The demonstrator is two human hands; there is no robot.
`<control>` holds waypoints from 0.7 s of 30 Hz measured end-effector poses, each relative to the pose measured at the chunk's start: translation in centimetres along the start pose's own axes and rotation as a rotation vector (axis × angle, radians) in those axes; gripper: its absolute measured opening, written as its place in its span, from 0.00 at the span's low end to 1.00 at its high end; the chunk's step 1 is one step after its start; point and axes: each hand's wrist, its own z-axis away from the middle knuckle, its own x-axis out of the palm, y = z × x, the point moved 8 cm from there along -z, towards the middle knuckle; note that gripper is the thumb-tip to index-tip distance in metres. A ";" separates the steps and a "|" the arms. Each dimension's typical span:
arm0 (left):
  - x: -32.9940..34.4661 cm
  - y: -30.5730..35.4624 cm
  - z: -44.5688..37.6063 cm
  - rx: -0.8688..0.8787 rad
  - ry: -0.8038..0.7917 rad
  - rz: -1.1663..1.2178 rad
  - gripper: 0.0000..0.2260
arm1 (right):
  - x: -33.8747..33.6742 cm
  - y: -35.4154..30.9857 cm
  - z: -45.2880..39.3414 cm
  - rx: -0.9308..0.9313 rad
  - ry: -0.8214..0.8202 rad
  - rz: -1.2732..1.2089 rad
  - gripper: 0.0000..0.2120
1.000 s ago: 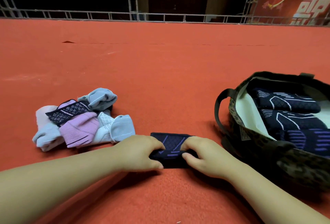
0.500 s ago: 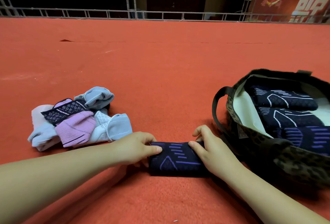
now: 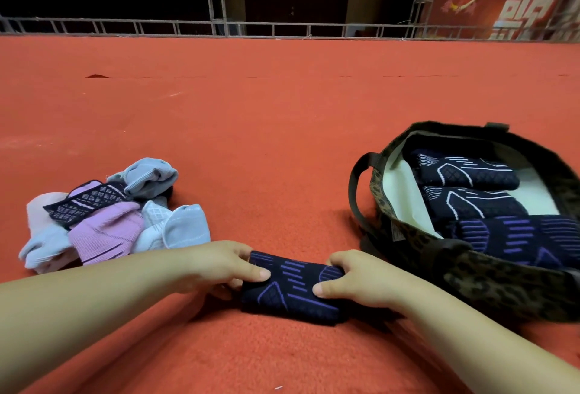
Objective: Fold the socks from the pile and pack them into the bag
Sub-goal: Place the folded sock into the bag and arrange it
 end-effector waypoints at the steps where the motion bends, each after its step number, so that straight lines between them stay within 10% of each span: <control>1: 0.4 0.6 0.1 0.038 -0.032 0.065 0.13 | -0.1 0.0 0.3 -0.018 0.011 -0.049 0.13; 8: -0.1 7.8 0.8 0.245 0.187 0.188 0.04 | -6.3 -1.4 6.3 -0.126 0.425 -0.451 0.09; 14: 2.1 17.1 -0.3 0.457 0.354 0.198 0.06 | -15.0 -1.0 11.8 -0.154 0.686 -0.425 0.32; 21: 8.1 26.2 -3.9 0.478 0.297 0.195 0.11 | -24.2 8.6 14.6 0.009 1.001 -0.468 0.20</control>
